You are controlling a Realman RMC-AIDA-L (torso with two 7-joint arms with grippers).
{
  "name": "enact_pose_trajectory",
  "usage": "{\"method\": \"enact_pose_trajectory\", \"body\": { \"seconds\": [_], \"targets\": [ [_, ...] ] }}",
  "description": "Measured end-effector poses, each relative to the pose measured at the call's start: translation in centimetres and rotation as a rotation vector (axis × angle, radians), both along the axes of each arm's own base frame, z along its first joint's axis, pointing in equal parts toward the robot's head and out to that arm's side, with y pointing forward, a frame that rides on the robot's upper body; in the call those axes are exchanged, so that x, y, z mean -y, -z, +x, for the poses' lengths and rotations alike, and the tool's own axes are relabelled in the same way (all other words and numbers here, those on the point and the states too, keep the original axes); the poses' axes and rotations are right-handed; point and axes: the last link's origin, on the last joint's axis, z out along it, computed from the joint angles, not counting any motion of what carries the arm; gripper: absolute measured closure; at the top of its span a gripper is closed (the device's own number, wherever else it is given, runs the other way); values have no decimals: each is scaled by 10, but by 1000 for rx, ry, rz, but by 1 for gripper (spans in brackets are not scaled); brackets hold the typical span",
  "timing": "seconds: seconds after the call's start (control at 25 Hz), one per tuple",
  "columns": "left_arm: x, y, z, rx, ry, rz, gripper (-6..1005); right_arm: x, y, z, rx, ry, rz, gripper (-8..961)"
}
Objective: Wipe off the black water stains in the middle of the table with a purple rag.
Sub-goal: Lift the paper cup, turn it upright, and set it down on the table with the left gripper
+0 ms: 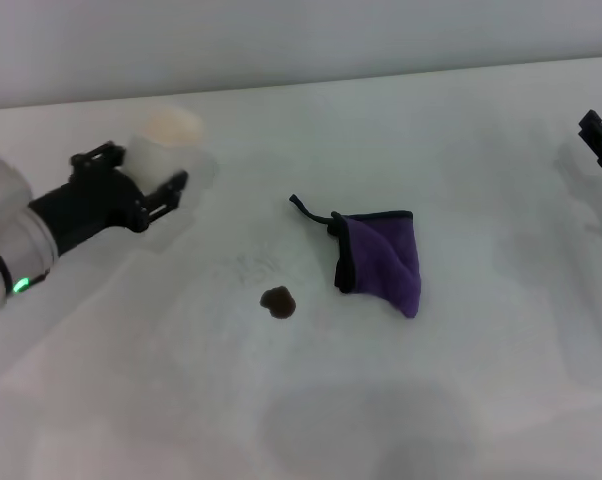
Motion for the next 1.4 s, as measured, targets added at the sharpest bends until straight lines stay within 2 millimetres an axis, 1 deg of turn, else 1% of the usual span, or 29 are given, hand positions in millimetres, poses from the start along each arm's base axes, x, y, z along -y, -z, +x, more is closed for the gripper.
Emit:
{"method": "enact_pose_trajectory", "body": {
  "seconds": [0.04, 0.08, 0.12, 0.32, 0.44, 0.52, 0.64, 0.84, 1.08, 1.4],
  "targets": [
    [0, 0, 0, 0, 0, 0, 337, 0, 0, 0, 1, 0, 0, 79],
    [10, 3, -7, 45, -37, 82, 337, 0, 0, 0, 1, 1, 0, 79],
    [10, 3, -7, 45, -37, 82, 338, -1, -1, 1, 3, 2, -1, 79],
    [32, 1, -26, 125, -169, 287, 338, -2, -4, 1, 12, -1, 5, 80],
    [42, -1, -36, 181, -260, 355, 339, -3, -4, 1, 12, 0, 5, 80],
    [46, 0, -39, 214, -301, 370, 339, -3, -4, 1, 12, -1, 5, 80],
    [52, 4, -41, 230, -329, 362, 339, -3, -6, 1, 17, -3, 8, 80],
    [55, 15, -37, 205, -322, 306, 340, -3, -6, 1, 24, -9, 2, 80],
    [61, 26, -33, 163, -277, 243, 338, -3, -6, 0, 27, -11, 0, 80],
    [69, 30, -38, 140, -285, 218, 326, -2, -5, 1, 27, -9, -1, 80]
  ]
}}
